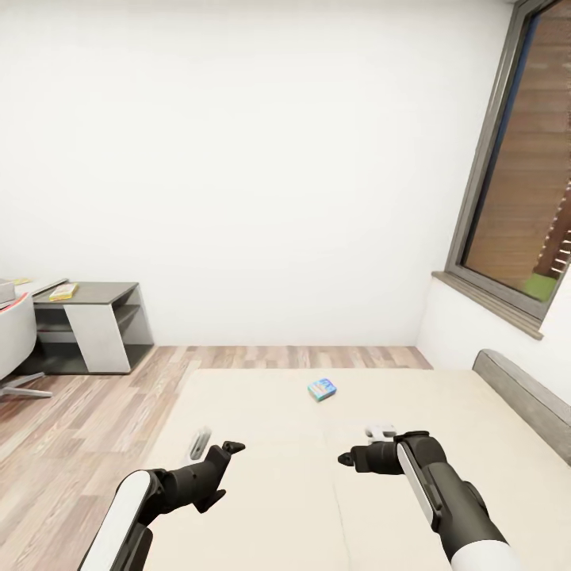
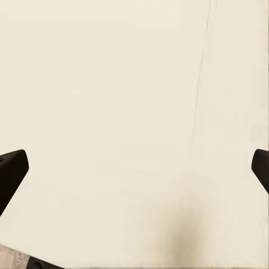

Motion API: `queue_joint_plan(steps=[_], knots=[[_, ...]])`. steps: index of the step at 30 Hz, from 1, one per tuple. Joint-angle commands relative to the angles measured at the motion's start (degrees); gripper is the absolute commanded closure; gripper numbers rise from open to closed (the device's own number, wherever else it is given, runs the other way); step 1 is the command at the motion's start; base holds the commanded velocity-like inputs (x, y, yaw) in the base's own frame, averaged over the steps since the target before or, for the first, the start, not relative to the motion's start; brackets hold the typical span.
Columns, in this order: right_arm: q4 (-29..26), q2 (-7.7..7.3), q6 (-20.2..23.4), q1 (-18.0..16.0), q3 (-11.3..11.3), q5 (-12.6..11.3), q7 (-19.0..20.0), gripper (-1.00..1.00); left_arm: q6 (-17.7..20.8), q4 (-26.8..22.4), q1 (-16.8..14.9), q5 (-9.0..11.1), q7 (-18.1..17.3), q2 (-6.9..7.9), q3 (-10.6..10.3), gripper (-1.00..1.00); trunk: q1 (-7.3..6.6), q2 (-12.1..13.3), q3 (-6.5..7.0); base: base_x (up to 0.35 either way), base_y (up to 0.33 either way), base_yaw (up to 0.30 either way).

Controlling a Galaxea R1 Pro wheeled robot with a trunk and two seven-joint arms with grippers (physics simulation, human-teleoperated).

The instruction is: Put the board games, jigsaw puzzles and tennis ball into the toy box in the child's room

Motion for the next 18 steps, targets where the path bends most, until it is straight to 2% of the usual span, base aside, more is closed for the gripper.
queue_joint_plan(steps=[1,18], knots=[[0.0,-0.04,0.2,0.0,0.1,0.1,0.1,-1.00,0.2,-0.1,0.0,0.6,0.6,-0.06,0.2,-1.00,0.03,-0.1,-0.03,0.000,-0.278,0.000],[0.0,-0.11,0.2,0.0,0.1,0.1,0.1,-1.00,0.2,-0.1,0.0,0.6,0.6,-0.06,0.2,-1.00,0.03,-0.1,-0.03,0.000,-0.278,0.000]])
